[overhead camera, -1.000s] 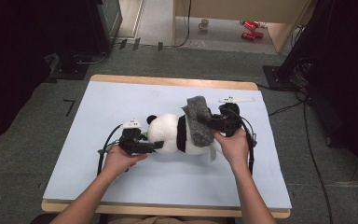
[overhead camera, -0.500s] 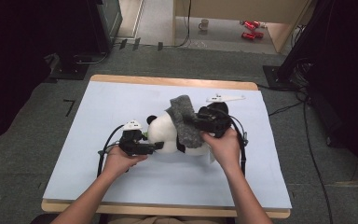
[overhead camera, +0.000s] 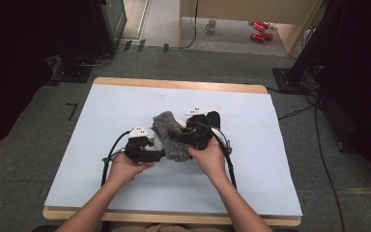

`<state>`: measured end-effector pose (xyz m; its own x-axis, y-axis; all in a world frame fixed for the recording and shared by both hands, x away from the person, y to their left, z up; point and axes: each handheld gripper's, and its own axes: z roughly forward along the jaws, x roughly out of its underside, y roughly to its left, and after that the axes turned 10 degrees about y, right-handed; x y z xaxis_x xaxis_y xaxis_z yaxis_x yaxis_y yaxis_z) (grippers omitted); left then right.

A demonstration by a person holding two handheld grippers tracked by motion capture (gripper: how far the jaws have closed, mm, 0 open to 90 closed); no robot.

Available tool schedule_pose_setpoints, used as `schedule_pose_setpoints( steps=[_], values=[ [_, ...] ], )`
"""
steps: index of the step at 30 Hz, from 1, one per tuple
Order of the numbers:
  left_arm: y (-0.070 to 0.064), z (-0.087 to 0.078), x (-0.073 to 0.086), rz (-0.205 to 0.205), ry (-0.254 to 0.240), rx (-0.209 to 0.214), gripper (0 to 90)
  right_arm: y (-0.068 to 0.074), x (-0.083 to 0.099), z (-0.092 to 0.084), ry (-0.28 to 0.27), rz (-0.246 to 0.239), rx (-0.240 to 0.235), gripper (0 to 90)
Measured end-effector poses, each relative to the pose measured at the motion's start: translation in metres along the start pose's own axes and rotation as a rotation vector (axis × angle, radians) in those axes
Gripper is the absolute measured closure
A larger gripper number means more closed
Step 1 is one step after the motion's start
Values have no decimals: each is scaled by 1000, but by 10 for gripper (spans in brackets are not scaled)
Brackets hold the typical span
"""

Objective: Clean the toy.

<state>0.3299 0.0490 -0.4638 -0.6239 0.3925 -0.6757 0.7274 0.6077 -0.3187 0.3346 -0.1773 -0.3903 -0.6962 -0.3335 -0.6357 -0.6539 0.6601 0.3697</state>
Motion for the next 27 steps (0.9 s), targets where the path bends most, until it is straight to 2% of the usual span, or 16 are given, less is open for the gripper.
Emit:
schedule_pose_setpoints(
  steps=[5, 9, 18, 27],
  values=[
    [6, 1, -1, -25, -6, 17, 324, -10, 0, -15, 6, -4, 87, 734],
    [6, 2, -3, -13, 1, 14, 324, -26, 3, -31, -19, 47, 80, 736],
    [11, 2, -7, -37, 20, 30, 324, -50, 11, -69, -68, 122, 107, 739],
    [13, 2, -11, -23, 36, 31, 324, -72, 24, -93, -87, 195, 120, 737]
  ],
)
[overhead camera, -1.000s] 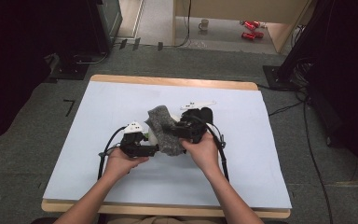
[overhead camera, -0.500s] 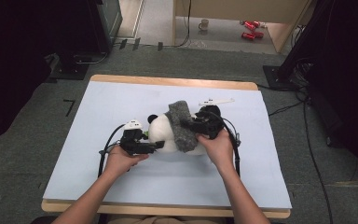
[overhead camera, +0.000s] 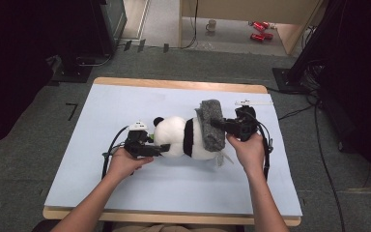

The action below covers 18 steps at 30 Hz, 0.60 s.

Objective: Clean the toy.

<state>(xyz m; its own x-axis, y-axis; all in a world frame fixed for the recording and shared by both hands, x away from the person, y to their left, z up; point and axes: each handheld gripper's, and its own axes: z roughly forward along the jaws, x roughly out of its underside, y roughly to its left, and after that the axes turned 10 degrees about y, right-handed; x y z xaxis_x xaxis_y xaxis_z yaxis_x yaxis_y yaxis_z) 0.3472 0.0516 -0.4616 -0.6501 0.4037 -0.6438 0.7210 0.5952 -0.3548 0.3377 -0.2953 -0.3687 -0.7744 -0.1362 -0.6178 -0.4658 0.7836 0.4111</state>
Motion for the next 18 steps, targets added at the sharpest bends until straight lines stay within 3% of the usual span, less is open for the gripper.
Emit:
schedule_pose_setpoints(
  steps=[6, 9, 14, 18],
  values=[
    [1, 0, 0, 0, 1, 0, 324, -11, 3, -9, -2, 25, 36, 751],
    [2, -1, 0, 10, 3, -8, 323, -9, 3, -17, -26, 30, 2, 761],
    [2, -2, 0, 19, 5, -8, 323, 16, -4, -27, -53, -36, -24, 762],
    [2, -3, 0, 18, 6, -5, 322, 39, -6, -18, -26, -94, -61, 762]
  ],
)
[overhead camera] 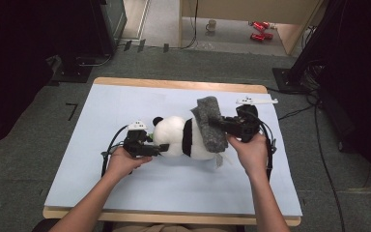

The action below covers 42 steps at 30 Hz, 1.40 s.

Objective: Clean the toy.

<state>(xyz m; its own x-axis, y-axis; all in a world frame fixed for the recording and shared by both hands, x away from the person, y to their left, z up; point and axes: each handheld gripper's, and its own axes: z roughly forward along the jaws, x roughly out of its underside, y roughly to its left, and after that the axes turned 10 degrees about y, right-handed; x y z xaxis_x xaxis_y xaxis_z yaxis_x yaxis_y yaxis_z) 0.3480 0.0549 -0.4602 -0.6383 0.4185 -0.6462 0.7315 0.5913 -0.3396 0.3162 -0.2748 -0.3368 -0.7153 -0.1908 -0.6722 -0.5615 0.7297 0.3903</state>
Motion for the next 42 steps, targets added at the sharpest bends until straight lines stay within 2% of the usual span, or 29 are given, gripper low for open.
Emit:
schedule_pose_setpoints(
  steps=[4, 6, 8, 11, 17, 22, 27, 30, 38, 40, 42],
  values=[
    [-1, 0, 0, 7, -5, -1, 321, 10, 3, 23, 73, -27, -28, 762],
    [-1, 0, 0, 13, -5, -1, 320, 9, 6, 34, 116, -27, -17, 762],
    [-2, -1, 0, 22, -7, -4, 320, 6, 10, 43, 146, -31, 13, 762],
    [-1, -2, 0, 9, -14, 7, 314, 0, 11, 47, 127, -25, 11, 762],
    [-1, -4, 1, 9, -24, 20, 293, -5, 9, 47, 108, -29, 24, 760],
    [-3, -5, 5, 55, -28, -4, 277, -10, 8, 48, 95, -19, 21, 757],
    [-6, 0, 12, 139, -19, -45, 263, -15, 5, 51, 75, -9, 21, 753],
    [-7, 5, 15, 137, -13, -53, 249, -17, 3, 55, 70, -8, 22, 753],
    [-1, 21, 21, 103, -64, -36, 218, -17, 0, 61, 43, 0, 47, 748],
    [0, 23, 23, 92, -78, -45, 245, -16, 0, 61, 44, 15, 23, 756],
    [-3, 20, 21, 85, -77, -56, 338, -13, -2, 58, 56, 33, -13, 762]
  ],
)
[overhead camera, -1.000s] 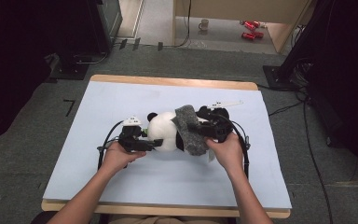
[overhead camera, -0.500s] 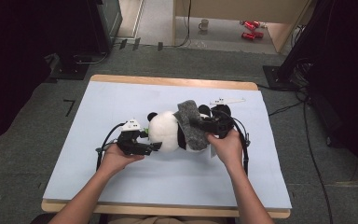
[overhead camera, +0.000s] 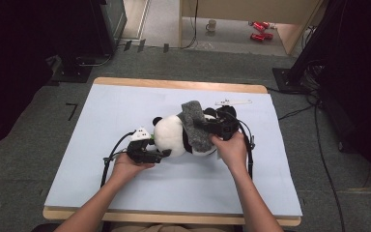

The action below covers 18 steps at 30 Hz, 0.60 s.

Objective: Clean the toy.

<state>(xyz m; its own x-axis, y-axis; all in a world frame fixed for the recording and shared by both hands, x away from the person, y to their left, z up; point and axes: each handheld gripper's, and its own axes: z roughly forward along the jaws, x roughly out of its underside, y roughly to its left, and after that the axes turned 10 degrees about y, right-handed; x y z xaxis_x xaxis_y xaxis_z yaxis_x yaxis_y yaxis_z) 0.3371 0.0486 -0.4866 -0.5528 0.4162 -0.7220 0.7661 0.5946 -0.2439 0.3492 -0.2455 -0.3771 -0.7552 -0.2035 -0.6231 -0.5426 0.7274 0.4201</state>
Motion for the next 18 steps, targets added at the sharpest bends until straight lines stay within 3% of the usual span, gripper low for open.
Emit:
schedule_pose_setpoints(
  steps=[3, 10, 12, 14, 18],
  values=[
    [-1, -4, -4, -53, -7, 7, 440, 13, -2, 0, 4, -24, -25, 763],
    [-11, -12, -11, -70, -21, 31, 506, 51, 1, 29, 41, -105, -64, 748],
    [-15, -14, -12, -62, -24, 27, 509, 56, 4, 40, 63, -140, -22, 714],
    [-16, -12, -14, -65, 2, 14, 509, 56, 9, 50, 75, -175, 37, 680],
    [-16, -9, -12, -70, 21, 7, 507, 54, 15, 58, 63, -198, 41, 650]
  ],
)
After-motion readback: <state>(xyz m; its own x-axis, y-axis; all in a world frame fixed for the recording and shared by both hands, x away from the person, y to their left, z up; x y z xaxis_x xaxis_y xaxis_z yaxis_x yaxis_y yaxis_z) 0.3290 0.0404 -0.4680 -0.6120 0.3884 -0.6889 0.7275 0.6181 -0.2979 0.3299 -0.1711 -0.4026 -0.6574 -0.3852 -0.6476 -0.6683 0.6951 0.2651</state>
